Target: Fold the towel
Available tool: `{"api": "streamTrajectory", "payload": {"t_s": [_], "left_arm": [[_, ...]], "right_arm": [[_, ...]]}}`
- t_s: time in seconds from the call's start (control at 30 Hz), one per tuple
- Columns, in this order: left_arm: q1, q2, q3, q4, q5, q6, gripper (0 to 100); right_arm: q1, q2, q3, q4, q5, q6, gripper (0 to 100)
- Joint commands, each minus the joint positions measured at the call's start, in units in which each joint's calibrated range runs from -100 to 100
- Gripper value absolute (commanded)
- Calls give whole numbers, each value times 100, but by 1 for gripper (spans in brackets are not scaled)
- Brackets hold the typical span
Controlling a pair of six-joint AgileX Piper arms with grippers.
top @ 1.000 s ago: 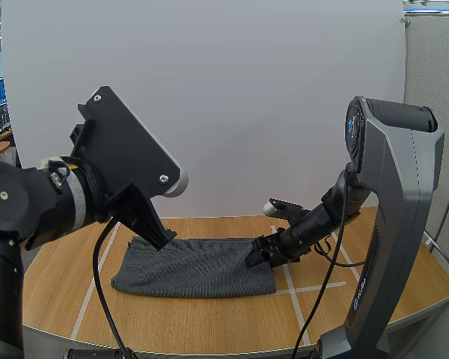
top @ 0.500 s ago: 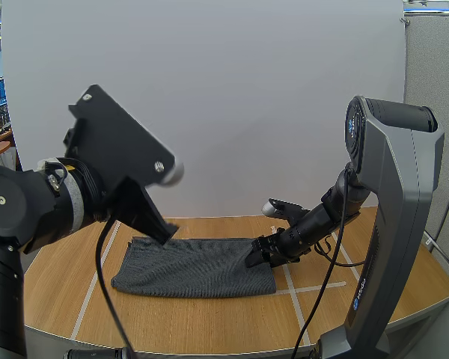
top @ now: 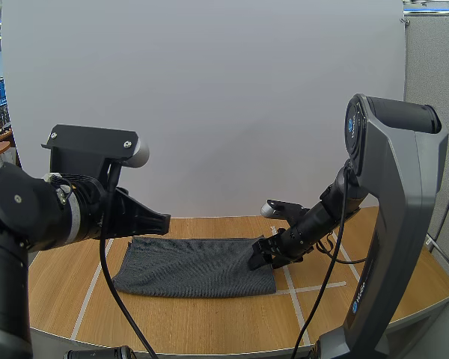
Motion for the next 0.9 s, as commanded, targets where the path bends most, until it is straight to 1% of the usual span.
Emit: {"api": "streamTrajectory", "payload": {"t_s": [0.0, 0.13, 0.3, 0.4, 0.5, 0.77, 0.83, 0.87], "left_arm": [[7, 778, -41, 1118, 1219, -966, 0], [7, 935, -56, 1131, 1215, -944, 0], [7, 935, -56, 1131, 1215, -944, 0], [7, 935, -56, 1131, 1215, -944, 0], [7, 935, -56, 1131, 1215, -944, 0], [7, 935, -173, 1131, 1215, -944, 0], [7, 935, -279, 1140, 1215, -935, 0], [7, 935, -297, 1153, 1215, -935, 0]], "right_arm": [[-15, -321, 78, -364, -782, 312, 100], [-15, -307, 78, -203, -1089, 279, 100], [-15, 20, 74, 257, -1175, 4, 100], [-15, 257, 74, 487, -947, -195, 100], [1, 382, 74, 562, -667, -254, 100], [270, 487, 74, 562, -634, -289, 100], [390, 487, 74, 562, -634, -289, 100], [575, 487, 74, 562, -634, -289, 100]]}}
